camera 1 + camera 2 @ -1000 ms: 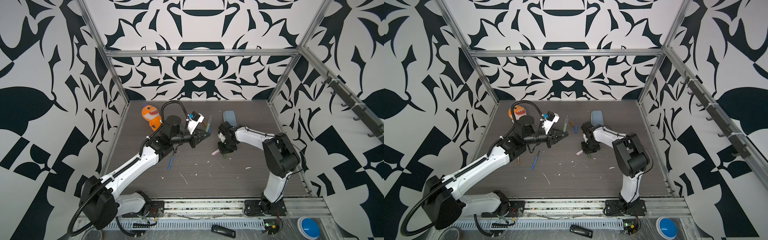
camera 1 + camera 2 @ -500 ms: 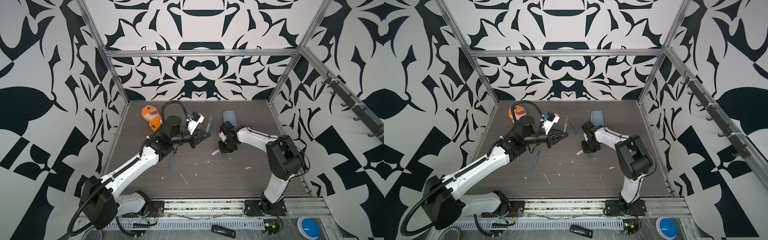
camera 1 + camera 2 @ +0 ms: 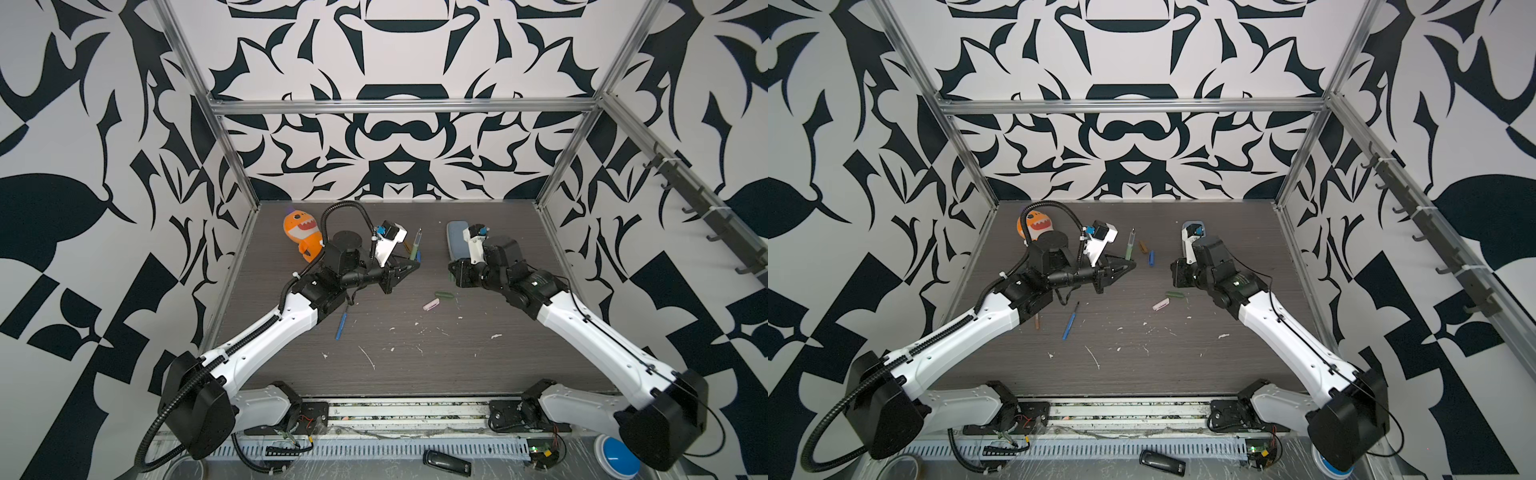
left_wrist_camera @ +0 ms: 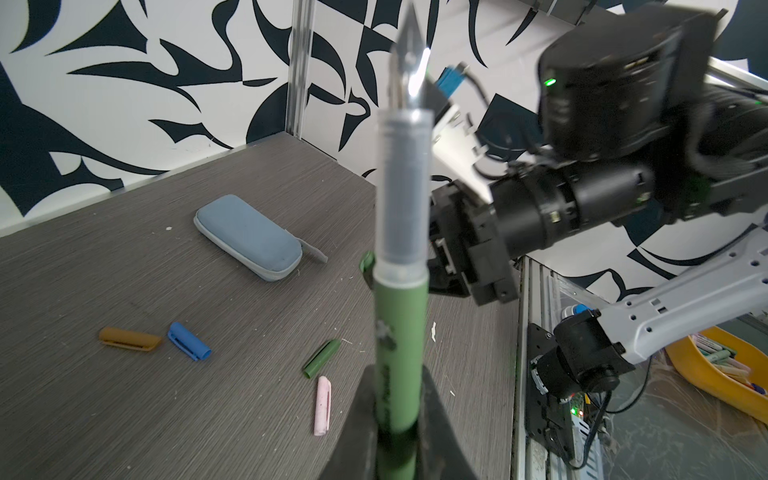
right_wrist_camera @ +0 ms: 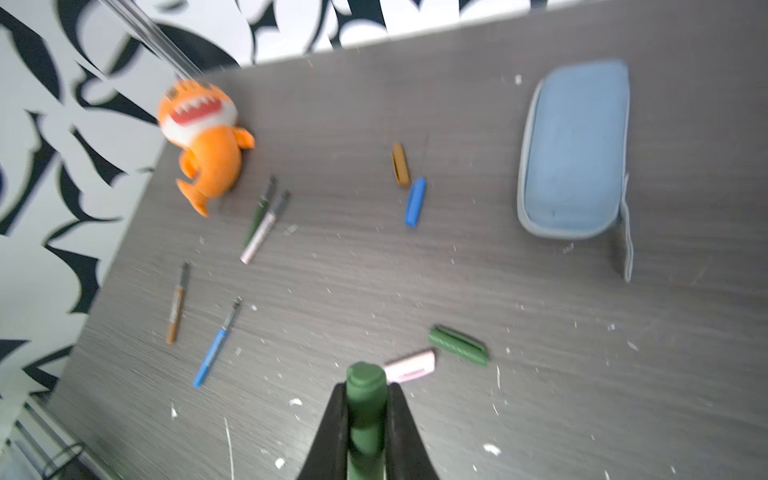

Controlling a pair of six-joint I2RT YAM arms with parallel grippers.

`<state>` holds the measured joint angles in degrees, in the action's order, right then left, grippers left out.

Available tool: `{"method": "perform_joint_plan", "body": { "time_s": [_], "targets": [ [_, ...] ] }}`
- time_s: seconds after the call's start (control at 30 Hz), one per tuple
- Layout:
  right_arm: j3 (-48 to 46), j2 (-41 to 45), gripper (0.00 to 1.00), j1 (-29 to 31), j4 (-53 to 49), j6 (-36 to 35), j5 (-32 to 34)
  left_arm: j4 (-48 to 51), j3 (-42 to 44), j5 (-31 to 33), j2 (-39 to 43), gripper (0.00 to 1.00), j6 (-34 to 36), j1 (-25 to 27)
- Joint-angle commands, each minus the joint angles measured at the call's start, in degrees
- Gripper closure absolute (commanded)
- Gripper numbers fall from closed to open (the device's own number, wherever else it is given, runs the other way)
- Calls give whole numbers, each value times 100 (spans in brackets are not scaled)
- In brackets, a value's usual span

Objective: Insert the pens into the pen caps
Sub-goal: 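Close the right gripper on the green cap and lift it, then carry the green cap over the upright green pen held by the left gripper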

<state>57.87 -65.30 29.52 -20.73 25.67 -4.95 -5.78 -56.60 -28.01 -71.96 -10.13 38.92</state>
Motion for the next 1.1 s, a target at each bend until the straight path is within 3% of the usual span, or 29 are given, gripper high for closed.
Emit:
{"method": "perform_joint_plan", "body": {
  "time_s": [0.0,0.33,0.73,1.07],
  "targets": [
    [173,333,95,209,1093,187,352,-252,135,53,-58,100,-140,21],
    [686,393,96,612,2629,64,866,-419,166,-117,-407,100,-291,36],
    [1308,-231,97,816,2939,30,637,-392,133,-257,-459,100,-243,74],
    [1115,-220,98,924,2904,144,638,-323,96,-275,-459,100,-208,99]
  ]
}}
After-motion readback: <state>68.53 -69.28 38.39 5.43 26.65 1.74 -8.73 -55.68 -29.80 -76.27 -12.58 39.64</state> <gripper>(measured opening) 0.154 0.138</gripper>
